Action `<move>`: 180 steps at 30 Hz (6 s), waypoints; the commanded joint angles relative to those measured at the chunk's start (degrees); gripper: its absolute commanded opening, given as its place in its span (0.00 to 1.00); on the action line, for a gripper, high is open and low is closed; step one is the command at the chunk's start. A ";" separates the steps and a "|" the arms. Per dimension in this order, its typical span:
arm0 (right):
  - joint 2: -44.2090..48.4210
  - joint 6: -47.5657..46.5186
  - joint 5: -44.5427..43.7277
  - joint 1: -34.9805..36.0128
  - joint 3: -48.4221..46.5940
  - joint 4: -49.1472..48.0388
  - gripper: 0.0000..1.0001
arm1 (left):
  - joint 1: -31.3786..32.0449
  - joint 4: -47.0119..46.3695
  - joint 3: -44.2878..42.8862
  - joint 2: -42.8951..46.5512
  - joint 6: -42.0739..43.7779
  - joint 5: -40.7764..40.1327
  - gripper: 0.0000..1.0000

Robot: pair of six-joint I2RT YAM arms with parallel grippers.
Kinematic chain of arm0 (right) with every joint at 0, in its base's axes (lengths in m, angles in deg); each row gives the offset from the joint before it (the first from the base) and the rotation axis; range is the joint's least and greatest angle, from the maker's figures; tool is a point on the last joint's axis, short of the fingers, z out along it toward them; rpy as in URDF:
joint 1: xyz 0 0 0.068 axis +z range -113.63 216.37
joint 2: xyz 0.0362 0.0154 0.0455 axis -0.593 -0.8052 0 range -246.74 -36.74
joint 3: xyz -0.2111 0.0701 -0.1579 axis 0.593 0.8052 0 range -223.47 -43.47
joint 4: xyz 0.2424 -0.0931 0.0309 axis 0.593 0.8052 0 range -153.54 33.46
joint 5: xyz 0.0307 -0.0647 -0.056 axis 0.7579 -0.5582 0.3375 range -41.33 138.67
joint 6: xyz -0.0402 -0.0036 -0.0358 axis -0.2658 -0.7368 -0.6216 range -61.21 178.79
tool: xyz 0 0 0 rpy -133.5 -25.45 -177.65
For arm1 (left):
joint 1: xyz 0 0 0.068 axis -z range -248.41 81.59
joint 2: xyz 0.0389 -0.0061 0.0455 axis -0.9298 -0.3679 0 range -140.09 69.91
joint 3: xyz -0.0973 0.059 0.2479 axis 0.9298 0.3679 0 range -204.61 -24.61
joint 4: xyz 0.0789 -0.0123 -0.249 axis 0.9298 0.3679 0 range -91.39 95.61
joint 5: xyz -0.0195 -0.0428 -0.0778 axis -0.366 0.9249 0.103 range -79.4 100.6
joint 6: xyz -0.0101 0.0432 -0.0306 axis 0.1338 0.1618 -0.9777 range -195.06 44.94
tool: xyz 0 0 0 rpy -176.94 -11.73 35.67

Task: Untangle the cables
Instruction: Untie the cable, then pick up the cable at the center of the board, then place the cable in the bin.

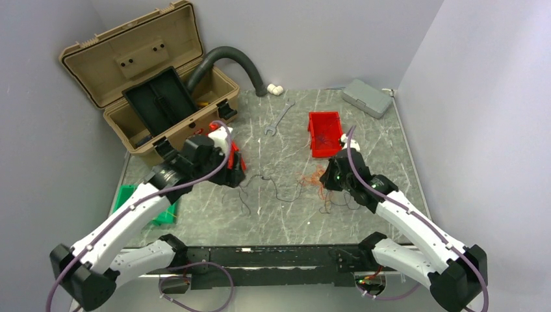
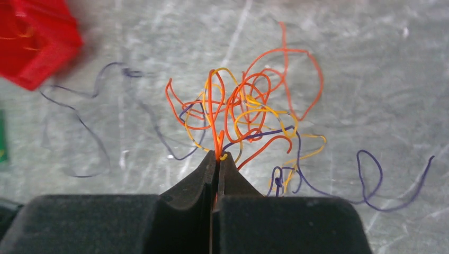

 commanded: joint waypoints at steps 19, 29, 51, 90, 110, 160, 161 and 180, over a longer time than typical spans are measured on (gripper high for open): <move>-2.07 -0.64 7.92 0.07 -15.97 6.04 0.00 | 26.14 -52.57 12.94 -22.49 14.38 -4.99 0.91; -2.70 0.99 10.38 0.07 -20.44 6.69 0.00 | 26.19 -79.84 21.61 -30.73 16.95 -2.71 0.80; 2.08 10.16 -10.53 -3.02 -23.31 17.51 0.00 | 26.06 -85.39 23.45 -32.90 15.33 -13.23 0.00; -12.29 -5.08 12.82 6.14 -7.36 -8.53 1.00 | 22.50 -24.12 27.71 7.11 -10.02 -16.39 0.45; -47.32 -0.72 16.78 15.93 -19.44 -25.47 1.00 | 5.66 3.16 15.53 18.35 -12.88 -8.43 0.88; -28.72 -9.25 1.90 15.41 -28.20 -0.10 0.00 | 2.50 2.95 14.57 19.80 -9.31 -6.74 0.88; -27.57 -10.24 1.71 14.00 -29.06 1.04 0.00 | 2.52 2.87 14.47 19.77 -9.14 -6.60 0.88; -38.37 -17.22 1.63 -14.99 -49.38 4.98 0.00 | 2.49 2.25 13.24 17.86 -9.20 -4.76 0.99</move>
